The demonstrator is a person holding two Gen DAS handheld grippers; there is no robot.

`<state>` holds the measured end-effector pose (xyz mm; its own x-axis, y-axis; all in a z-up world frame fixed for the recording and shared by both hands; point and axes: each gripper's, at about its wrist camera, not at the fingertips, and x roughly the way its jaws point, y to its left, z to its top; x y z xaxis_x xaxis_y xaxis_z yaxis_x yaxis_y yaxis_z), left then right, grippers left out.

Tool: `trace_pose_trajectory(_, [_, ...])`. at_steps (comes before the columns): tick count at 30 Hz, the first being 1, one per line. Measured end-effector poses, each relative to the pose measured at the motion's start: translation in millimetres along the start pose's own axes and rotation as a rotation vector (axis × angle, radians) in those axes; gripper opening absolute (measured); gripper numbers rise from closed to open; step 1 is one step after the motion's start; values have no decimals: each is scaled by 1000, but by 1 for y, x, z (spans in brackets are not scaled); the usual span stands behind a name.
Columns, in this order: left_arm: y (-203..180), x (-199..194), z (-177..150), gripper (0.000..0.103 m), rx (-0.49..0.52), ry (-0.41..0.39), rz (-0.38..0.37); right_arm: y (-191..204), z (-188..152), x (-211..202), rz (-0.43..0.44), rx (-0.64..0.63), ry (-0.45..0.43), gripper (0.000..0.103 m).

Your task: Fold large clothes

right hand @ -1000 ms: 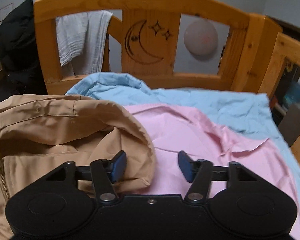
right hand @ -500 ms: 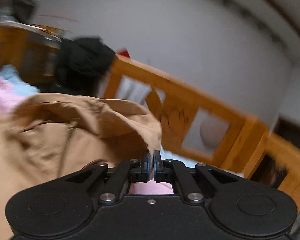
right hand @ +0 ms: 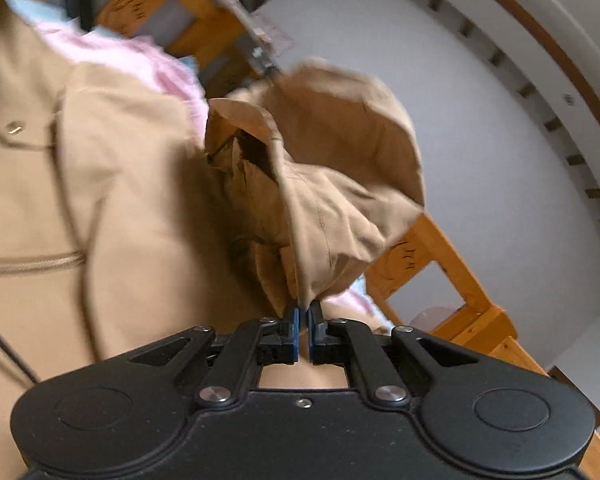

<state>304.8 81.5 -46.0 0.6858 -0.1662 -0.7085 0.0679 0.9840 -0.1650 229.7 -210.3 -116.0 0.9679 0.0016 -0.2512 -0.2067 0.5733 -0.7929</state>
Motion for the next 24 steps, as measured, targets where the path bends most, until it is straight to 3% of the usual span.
trace_pose_trajectory(3, [-4, 2, -9, 91, 29, 32, 7, -11, 3, -13, 32, 80, 76, 28])
trace_pose_trajectory(7, [1, -2, -21, 91, 11, 73, -19, -49, 7, -27, 98, 319, 242, 30])
trace_pose_trajectory(10, [10, -11, -20, 91, -20, 59, -53, -90, 0, -28, 203, 666, 375, 32])
trace_pose_trajectory(12, [14, -15, -13, 91, -37, 46, -69, -114, -15, -23, 320, 1032, 454, 39])
trace_pose_trajectory(15, [21, -13, 4, 91, -80, 14, -72, -122, -33, -7, 414, 1422, 494, 48])
trace_pose_trajectory(18, [29, 0, 22, 91, -143, 10, -81, -115, -48, 16, 449, 1718, 506, 67])
trace_pose_trajectory(21, [36, 21, 38, 91, -235, 15, -91, -108, -57, 38, 434, 1942, 520, 66])
trace_pose_trajectory(23, [39, 37, 49, 91, -291, 18, -99, -108, -53, 50, 412, 1976, 519, 62])
trace_pose_trajectory(24, [40, 47, 55, 91, -311, 25, -108, -108, -49, 59, 406, 1972, 528, 50])
